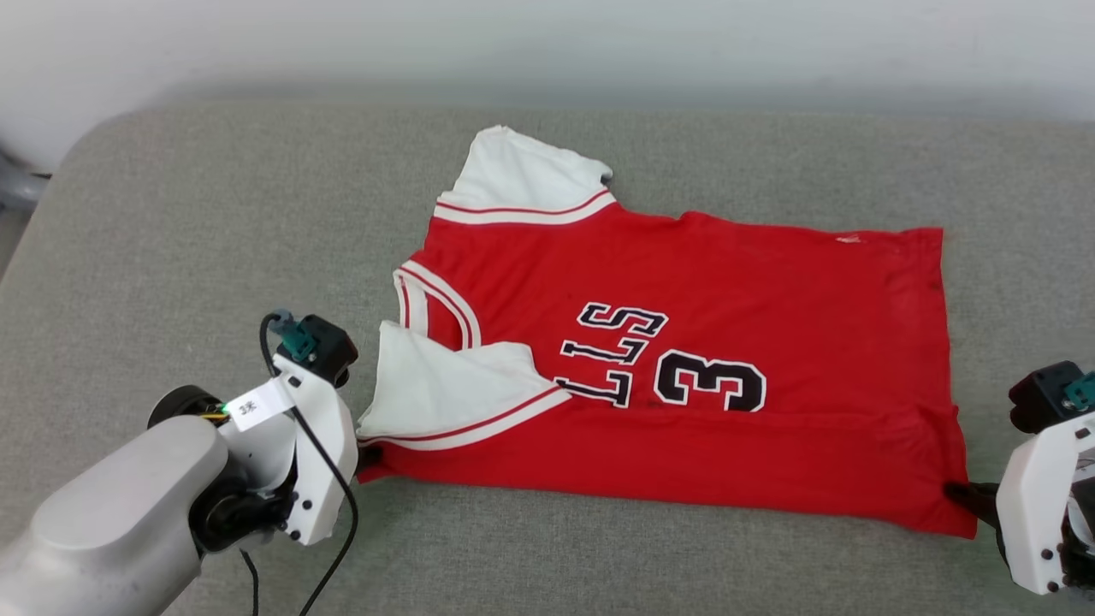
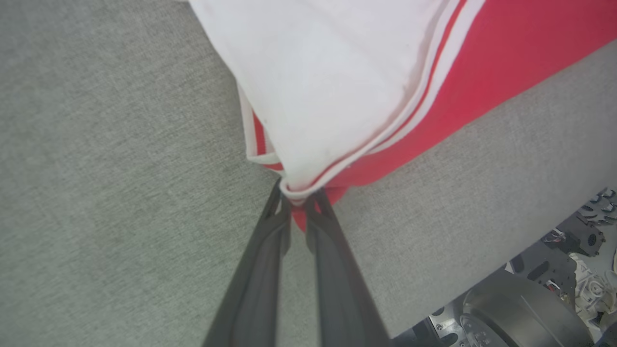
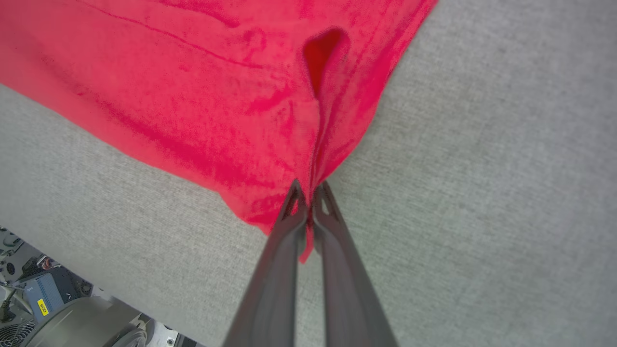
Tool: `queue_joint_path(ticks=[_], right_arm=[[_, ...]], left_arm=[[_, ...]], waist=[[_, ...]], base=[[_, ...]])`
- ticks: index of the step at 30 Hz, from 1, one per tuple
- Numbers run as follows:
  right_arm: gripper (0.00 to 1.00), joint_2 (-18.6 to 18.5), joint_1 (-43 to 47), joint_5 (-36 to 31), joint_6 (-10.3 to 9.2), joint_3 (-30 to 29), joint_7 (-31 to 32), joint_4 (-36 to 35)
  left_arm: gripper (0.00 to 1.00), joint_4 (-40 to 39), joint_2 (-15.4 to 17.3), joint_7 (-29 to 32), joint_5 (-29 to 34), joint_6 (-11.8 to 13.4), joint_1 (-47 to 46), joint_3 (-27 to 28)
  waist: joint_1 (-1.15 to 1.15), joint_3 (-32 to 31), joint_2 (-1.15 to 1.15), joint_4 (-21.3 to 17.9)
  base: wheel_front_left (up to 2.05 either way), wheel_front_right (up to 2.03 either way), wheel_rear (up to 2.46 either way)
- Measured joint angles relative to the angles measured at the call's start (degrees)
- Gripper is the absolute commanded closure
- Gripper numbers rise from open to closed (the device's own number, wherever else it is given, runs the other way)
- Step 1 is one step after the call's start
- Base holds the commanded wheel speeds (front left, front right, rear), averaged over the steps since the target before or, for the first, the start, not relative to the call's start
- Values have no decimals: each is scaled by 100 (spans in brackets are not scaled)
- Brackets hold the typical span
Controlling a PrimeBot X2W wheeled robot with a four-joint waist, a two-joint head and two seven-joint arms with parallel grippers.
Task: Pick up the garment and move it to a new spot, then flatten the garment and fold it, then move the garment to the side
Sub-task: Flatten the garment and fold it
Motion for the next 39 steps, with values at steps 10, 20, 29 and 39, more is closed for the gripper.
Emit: queue_joint_path(ticks=[10,20,29,39], right_arm=[[100,-311,703,200,1,-240,-146,-709],[100,-504,1419,243,1,-739,34,-1173],[100,-19,1347,-44,2,-647,127,-510],[0,126,1241,-313,1,-525,-987,-219]], left_arm=[[100,-632,405,-121,-242,118,525,7],[100,-1354,833,-247,-400,475,1128,-9],[100,-780,493,-276,-480,513,1223,-116],[0,-519,502,-686,-371,441,1261,-35]], waist=[[0,-432,0,-55],[-1,-610,0,-74],[0,-374,0,-74],[-1,-514,0,-8]], base=[[0,0,0],[0,0,0],[0,0,0],[0,0,0]])
